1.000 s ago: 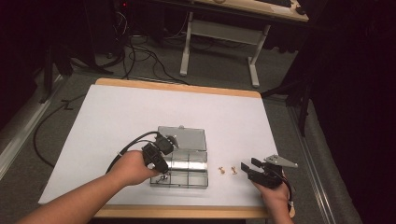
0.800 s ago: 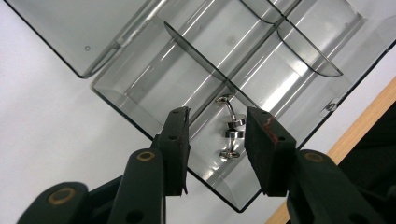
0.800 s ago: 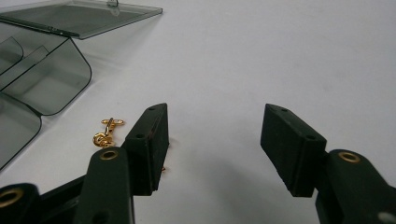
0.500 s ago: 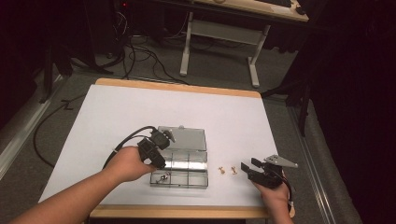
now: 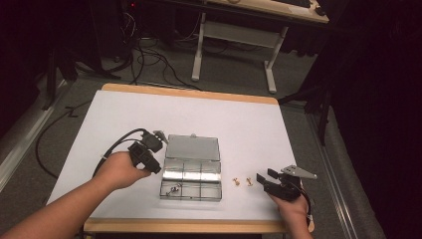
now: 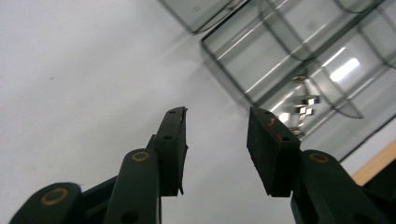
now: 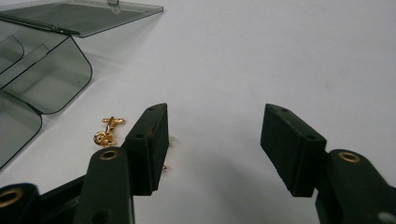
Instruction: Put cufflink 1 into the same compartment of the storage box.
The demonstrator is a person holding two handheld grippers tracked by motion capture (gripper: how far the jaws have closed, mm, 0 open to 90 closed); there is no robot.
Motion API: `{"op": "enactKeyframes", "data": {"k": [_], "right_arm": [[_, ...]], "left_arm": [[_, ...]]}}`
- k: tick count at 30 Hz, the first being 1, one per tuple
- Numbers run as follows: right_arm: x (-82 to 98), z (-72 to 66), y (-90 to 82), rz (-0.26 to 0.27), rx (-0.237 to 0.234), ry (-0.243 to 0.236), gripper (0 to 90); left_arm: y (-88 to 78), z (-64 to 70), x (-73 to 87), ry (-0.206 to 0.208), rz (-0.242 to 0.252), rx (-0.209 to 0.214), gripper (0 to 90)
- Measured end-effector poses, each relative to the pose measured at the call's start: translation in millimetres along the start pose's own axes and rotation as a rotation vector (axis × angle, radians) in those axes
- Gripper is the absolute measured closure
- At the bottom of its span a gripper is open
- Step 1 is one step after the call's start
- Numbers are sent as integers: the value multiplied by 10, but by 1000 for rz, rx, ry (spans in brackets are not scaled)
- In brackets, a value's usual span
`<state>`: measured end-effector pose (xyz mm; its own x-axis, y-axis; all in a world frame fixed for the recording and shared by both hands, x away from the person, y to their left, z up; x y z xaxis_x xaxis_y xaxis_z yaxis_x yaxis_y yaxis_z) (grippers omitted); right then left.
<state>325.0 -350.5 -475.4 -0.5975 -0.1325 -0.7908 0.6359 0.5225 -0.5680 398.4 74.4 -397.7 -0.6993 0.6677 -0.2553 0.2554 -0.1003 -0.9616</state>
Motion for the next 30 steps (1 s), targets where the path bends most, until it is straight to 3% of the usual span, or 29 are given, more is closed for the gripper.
{"op": "enactKeyframes", "data": {"k": [13,17,21,27,30], "right_arm": [[2,-4,7,-5,6,-8,423],[2,-15,-12,0,7,-6,422],[8,-4,-8,-2,9,-3,422],[13,4,21,-10,11,3,420],[19,-1,28,-13,12,-2,420]], "left_arm": [[206,-458,321,-113,3,-26,560],[287,-596,434,-149,25,-36,535],[350,-679,544,-194,85,-19,526],[457,-727,648,-227,194,-22,529],[482,-765,683,-272,297,-51,529]]}}
Point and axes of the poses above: each handheld gripper's, and its own axes: y roughly forward along the jaws, x roughly out of its underside, z roughly to its right, the point moved 2 cm from there along y, roughly forward along the jaws, and after that the axes turned 9 degrees about -x, right-handed, at the moved point
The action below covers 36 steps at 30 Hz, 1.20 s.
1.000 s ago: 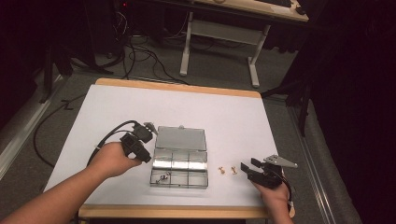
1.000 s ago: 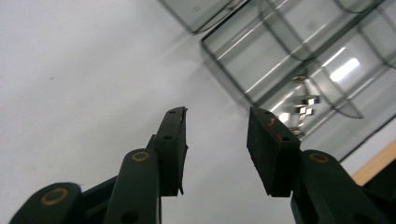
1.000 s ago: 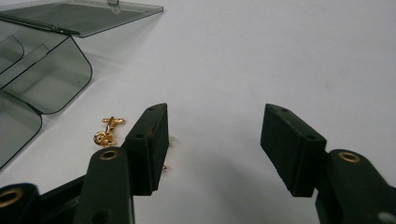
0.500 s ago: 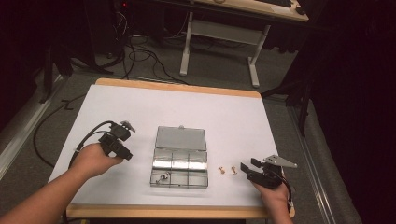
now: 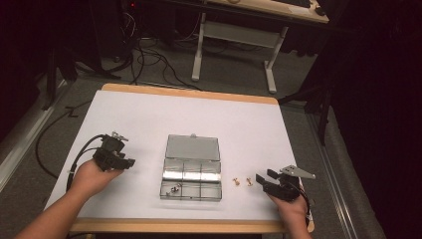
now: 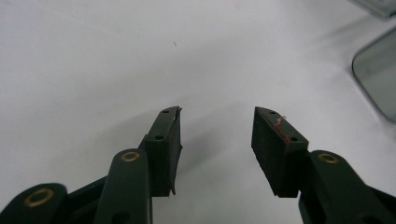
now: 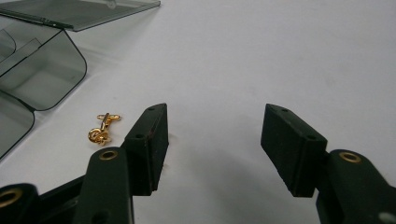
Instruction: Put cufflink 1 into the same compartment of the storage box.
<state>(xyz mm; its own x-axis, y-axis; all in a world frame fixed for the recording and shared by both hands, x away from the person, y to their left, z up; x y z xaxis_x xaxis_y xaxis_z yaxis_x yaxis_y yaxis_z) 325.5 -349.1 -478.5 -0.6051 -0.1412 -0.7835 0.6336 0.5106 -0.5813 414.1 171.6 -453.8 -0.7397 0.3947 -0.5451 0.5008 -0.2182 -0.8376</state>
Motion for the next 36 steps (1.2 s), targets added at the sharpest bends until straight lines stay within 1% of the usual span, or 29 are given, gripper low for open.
{"op": "enactKeyframes", "data": {"k": [1,3,6,7,9,11,12,14,15,16,18,19,21,22,24,25,26,29,30,32,33,35,36], "right_arm": [[1,-7,2,0,0,3,420],[2,-11,7,2,-3,-2,421],[2,-8,7,2,-3,-2,422],[3,-2,8,2,-2,-3,423],[4,7,15,2,-5,1,425],[8,31,24,-3,-8,-2,429],[11,36,30,-7,-10,10,430],[13,42,37,-8,-9,20,422],[12,41,38,-7,0,23,401],[7,38,36,-1,19,30,390],[-19,20,23,10,51,31,383],[-34,9,23,10,61,29,385],[-55,-6,41,11,75,26,388],[-67,-21,61,3,79,30,394],[-86,-44,83,-11,84,28,410],[-101,-57,90,-16,82,30,418],[-114,-65,94,-26,80,23,422],[-128,-83,141,-60,74,23,428],[-130,-85,155,-70,79,28,431],[-143,-89,166,-79,84,36,447],[-149,-90,165,-86,89,30,448],[-168,-96,156,-104,102,26,453],[-182,-99,143,-112,105,23,459]], "left_arm": [[6,-13,13,-7,28,-7,529],[27,-17,46,0,79,-30,522],[75,-8,117,-8,158,-46,510],[89,-7,146,5,198,-56,507],[118,-7,203,9,259,-85,501],[156,-16,258,-18,299,-60,504],[174,-19,286,-34,317,-47,509],[204,-12,356,-44,359,-47,510],[219,-2,389,-49,377,-59,510],[221,4,411,-55,388,-85,509],[191,12,427,-53,420,-98,511],[189,28,435,-41,427,-102,509],[193,55,437,-9,418,-100,469],[196,64,439,-5,421,-97,446],[192,74,444,13,421,-89,437],[195,78,443,20,418,-81,434],[198,78,441,27,410,-71,422],[201,70,441,20,406,-55,410],[201,66,442,21,403,-50,405],[205,73,440,26,395,-57,393],[207,76,440,24,395,-63,389],[209,71,439,16,390,-71,383],[209,65,439,12,389,-67,379]]}}
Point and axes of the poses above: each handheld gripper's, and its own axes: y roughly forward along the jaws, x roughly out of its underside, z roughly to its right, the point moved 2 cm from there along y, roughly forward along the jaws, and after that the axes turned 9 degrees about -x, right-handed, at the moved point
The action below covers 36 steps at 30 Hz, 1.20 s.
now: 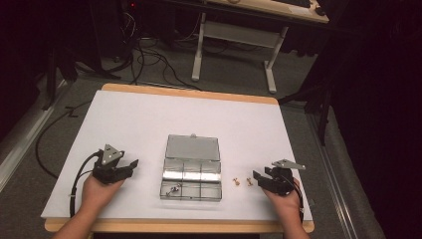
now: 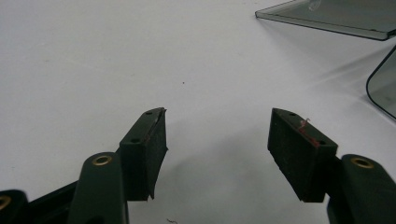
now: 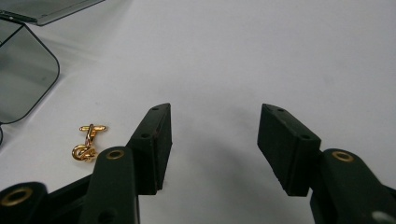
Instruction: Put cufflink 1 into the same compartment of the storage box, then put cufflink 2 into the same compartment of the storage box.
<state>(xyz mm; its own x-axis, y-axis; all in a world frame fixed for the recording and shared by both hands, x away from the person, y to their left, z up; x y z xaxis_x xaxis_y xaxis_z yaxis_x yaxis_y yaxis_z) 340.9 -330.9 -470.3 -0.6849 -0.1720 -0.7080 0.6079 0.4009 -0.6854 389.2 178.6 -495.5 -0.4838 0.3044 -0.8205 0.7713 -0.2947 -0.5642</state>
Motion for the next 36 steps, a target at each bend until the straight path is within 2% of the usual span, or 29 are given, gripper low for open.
{"op": "enactKeyframes", "data": {"k": [4,7,9,16,20,22,25,30,32,36], "right_arm": [[-15,8,-32,-49,1,-8,467],[-10,1,-45,-93,2,-27,479],[-9,0,-66,-104,-5,-20,485],[-40,-58,-74,-163,-20,-27,510],[-53,-101,-66,-227,-36,-29,518],[-68,-133,-59,-271,-61,-40,520],[-89,-162,-49,-307,-76,-60,520],[-147,-206,-41,-362,-93,-73,519],[-167,-218,-37,-388,-94,-91,519],[-193,-235,-17,-425,-103,-93,519]], "left_arm": [[2,-16,0,-16,-7,11,371],[3,3,0,-4,-4,-1,396],[4,13,0,2,-1,-3,408],[3,-2,5,-4,-17,28,384],[-4,-15,8,-14,-13,34,383],[-6,-12,9,-20,-7,34,377],[-15,-6,11,-6,-3,30,372],[-22,-2,15,-6,3,30,372],[-28,10,16,9,3,34,371],[-33,25,18,21,10,37,373]]}}
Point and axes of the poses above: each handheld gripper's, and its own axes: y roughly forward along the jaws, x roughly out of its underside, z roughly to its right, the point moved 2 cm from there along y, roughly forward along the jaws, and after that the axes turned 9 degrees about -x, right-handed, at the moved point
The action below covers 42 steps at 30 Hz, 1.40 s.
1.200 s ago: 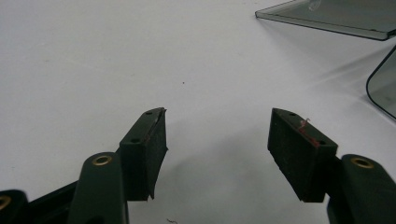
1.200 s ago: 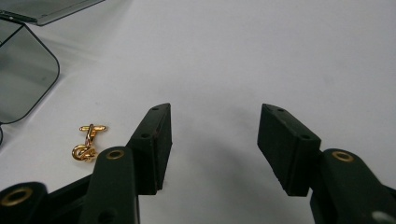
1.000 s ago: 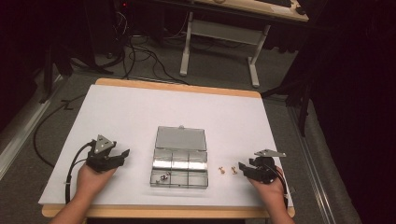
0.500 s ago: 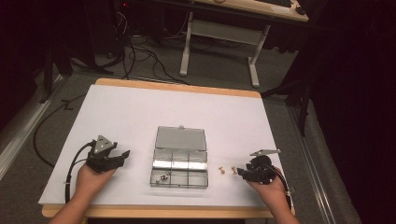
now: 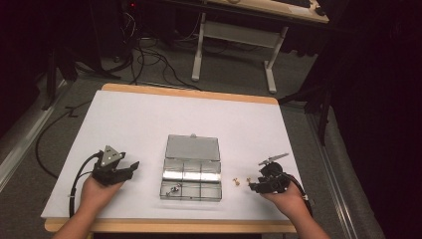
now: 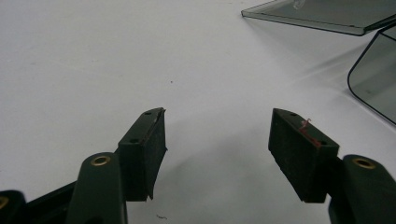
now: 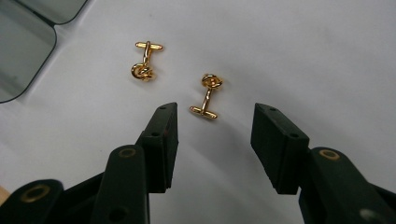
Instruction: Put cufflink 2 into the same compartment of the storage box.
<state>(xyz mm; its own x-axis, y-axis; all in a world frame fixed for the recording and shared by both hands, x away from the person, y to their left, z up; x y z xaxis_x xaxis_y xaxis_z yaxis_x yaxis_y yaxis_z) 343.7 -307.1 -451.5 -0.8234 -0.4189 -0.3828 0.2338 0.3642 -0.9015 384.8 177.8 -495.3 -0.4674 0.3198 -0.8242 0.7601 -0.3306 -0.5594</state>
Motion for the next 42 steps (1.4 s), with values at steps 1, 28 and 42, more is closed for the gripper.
{"op": "enactKeyframes", "data": {"k": [1,28,42], "right_arm": [[-6,-6,4,-16,-3,2,518],[-350,-64,103,-173,-4,-25,629],[-382,-23,223,-220,9,-24,736]], "left_arm": [[-1,-1,0,-2,0,3,373],[-7,11,2,13,4,12,382],[-14,10,5,4,10,10,385]]}}
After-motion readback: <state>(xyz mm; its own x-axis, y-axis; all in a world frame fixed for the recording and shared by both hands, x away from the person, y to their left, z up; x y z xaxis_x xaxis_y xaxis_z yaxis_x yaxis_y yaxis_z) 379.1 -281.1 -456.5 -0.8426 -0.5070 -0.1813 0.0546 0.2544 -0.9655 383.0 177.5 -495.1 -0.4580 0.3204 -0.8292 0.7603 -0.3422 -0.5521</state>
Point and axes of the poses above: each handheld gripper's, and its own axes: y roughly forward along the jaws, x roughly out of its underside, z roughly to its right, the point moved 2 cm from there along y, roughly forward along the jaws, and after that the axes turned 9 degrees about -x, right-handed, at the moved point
